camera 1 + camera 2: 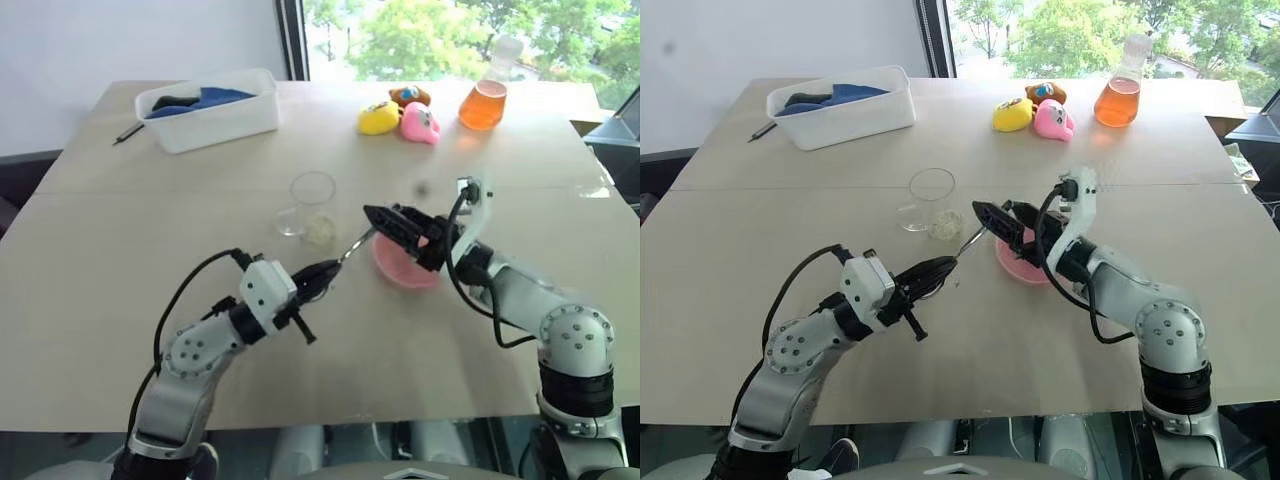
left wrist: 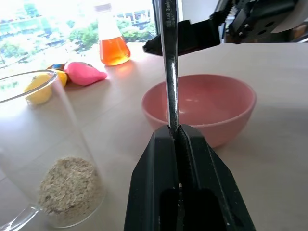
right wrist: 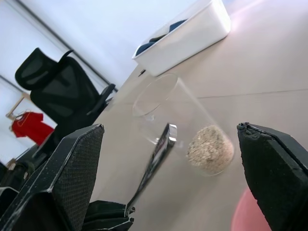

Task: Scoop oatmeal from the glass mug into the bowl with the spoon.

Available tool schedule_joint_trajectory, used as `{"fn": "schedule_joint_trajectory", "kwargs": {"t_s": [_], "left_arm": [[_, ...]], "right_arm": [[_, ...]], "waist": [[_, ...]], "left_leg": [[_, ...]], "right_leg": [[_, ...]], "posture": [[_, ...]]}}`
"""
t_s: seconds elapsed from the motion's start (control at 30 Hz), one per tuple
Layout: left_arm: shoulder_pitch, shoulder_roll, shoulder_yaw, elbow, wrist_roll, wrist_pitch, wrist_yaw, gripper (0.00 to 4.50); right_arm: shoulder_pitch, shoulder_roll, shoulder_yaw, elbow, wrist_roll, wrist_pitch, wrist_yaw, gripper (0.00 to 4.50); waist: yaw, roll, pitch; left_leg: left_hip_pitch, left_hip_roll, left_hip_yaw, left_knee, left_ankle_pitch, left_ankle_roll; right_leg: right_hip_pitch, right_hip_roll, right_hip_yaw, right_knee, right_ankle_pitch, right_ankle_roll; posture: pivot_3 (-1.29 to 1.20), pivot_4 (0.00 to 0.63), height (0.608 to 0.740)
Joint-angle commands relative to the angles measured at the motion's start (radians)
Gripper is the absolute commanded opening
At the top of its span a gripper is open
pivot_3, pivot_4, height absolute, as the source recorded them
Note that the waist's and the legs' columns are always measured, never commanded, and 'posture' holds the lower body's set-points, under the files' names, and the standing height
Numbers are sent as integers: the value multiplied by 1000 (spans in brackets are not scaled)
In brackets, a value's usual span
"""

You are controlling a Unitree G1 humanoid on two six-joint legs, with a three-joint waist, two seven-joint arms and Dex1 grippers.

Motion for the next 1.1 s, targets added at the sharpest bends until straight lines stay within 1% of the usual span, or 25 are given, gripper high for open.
{"fn": "schedule_joint_trajectory", "kwargs": {"t_s": [0.03,0.07,0.17,0.23,0.4,0.43,0.7,0.83,0.9,0.93,0.97,1.0,1.03,1.1], "left_arm": [[-14,-10,-25,0,17,-54,0,126],[-15,-16,-30,4,16,-56,1,126],[-24,-28,-34,30,25,-73,11,0],[-26,-34,-35,36,23,-75,18,0],[-37,-44,-40,61,28,-84,24,0],[-38,-46,-40,64,29,-86,24,0],[-39,-60,-59,77,36,-103,19,0],[-48,-64,-47,96,55,-128,44,0],[-51,-68,-34,104,61,-153,56,669],[-51,-63,-35,105,75,-167,59,933],[-49,-56,-39,105,100,-183,65,1332],[-44,-51,-41,106,121,-196,73,1639],[-34,-50,-38,101,124,-194,80,2206],[-5,-53,-11,84,114,-211,96,3086]], "right_arm": [[-10,-2,-18,-27,36,-14,-9,4500],[-9,-3,-19,-27,38,-14,-11,4500],[-9,-8,-24,-18,38,-15,-13,3708],[-8,-13,-24,-15,40,-14,-10,2791],[-11,-14,-21,-3,60,-13,-8,248],[-11,-14,-20,-2,61,-13,-9,29],[-18,-14,-10,4,66,-18,-8,29],[-22,-15,-10,10,62,-19,-8,29],[-28,-13,-13,14,65,-20,-12,0],[-32,-12,-16,18,70,-21,-15,0],[-35,-13,-20,21,75,-21,-17,0],[-38,-14,-23,25,80,-21,-19,0],[-40,-17,-34,30,92,-22,-24,0],[-43,-25,-61,40,136,-25,-43,0]], "waist": [[1,0,0],[1,0,0],[1,0,0],[1,0,0],[0,0,0],[0,1,0],[1,1,0],[1,1,0],[1,1,0],[1,1,0],[1,1,0],[1,1,0],[1,1,0],[-1,1,0]], "left_leg": [[0,0,0,0,0,0],[0,0,0,0,0,0],[0,0,0,0,0,0],[0,0,0,0,0,0],[0,0,0,0,0,0],[0,0,0,0,0,0],[0,0,0,0,0,0],[0,0,-1,0,0,0],[0,0,-1,0,0,0],[0,0,0,0,0,0],[0,0,0,0,0,0],[0,0,0,0,0,0],[0,0,0,0,0,0],[0,0,0,0,0,0]], "right_leg": [[0,0,0,0,0,0],[0,0,0,0,0,0],[0,0,0,0,0,0],[0,0,0,0,0,0],[0,0,0,0,0,0],[0,0,0,0,0,0],[0,0,0,0,0,0],[0,0,0,0,0,0],[0,0,0,0,0,0],[0,0,0,0,0,0],[0,0,0,0,0,0],[0,0,0,0,0,0],[0,0,0,0,0,0],[0,0,0,0,0,0]], "posture": [[0,150,740],[0,150,740],[0,150,740],[0,150,740],[0,150,740],[0,150,740],[0,150,740],[0,150,740],[0,150,740],[0,150,740],[0,150,740],[0,150,740],[0,150,740],[0,150,740]]}}
